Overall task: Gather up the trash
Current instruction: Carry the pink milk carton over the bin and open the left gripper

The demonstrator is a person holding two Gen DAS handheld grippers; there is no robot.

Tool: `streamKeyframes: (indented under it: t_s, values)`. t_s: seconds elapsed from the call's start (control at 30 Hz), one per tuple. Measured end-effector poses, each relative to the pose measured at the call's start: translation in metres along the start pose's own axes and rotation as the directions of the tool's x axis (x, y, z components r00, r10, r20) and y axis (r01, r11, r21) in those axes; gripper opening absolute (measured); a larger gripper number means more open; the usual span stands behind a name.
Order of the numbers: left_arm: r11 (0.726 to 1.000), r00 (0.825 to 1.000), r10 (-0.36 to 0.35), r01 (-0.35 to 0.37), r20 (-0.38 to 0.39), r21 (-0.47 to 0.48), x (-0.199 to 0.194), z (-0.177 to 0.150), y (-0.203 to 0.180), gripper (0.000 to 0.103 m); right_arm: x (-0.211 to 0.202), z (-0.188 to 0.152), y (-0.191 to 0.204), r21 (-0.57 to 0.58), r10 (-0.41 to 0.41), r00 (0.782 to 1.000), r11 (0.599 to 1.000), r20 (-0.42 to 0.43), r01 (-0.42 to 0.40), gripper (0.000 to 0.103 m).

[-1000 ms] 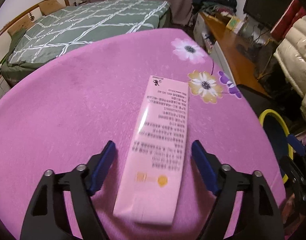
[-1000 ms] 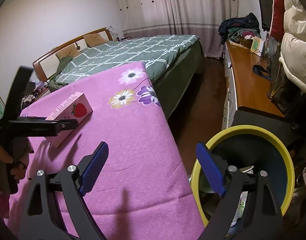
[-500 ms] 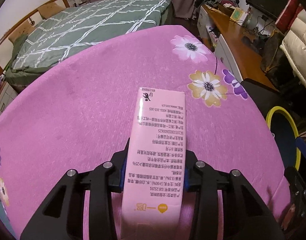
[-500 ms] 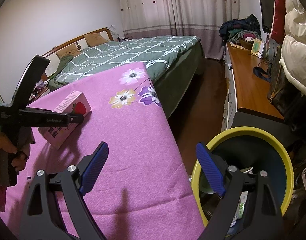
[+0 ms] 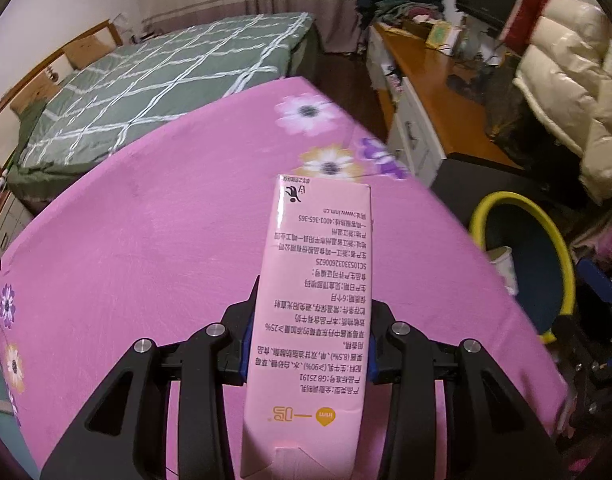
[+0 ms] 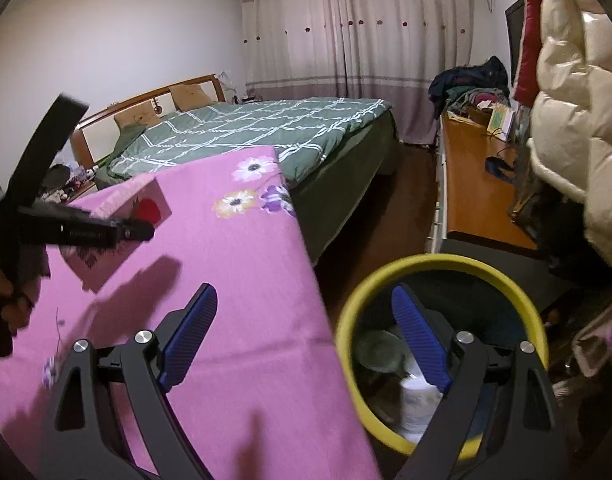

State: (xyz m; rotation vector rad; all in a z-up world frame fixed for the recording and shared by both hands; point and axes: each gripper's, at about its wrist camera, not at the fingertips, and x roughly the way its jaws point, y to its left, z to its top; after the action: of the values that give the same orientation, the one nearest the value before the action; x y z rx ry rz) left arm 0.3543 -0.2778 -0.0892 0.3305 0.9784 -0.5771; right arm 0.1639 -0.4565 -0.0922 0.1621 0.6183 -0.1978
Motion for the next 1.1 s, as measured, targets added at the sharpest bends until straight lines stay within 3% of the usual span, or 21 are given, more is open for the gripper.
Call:
streamKeyframes:
  t_s: [0.3,0.7,1.03,1.1]
  values:
    - [0.988,0.994,-0.113,0.112,0.008,0.107,-0.025,-0.003,-0.096,0.040,-0.079,-0.029,-0.071,0.076,-0.081,0.996,0.994,0.033,0.078,0.085]
    - [0.947,0.971,-0.223,0.237,-0.085,0.218,0.018,0.014,-0.250,0.040,-0.121,-0.062,-0.137,0.195,-0.139,0.990,0.972,0.041,0.128,0.085]
    - [0.952,0.961,-0.230,0.255,-0.151,0.172,0.069,0.027,-0.291,0.040,-0.131,-0.069,-0.160,0.246,-0.156,0.987,0.959,0.046,0.141,0.085]
    - [0.957,0.963,-0.226,0.248,-0.145,0.154,0.074,0.027,-0.291,0.049,-0.132,-0.069,-0.160,0.247,-0.158,0.986,0.959,0.046,0.142,0.085]
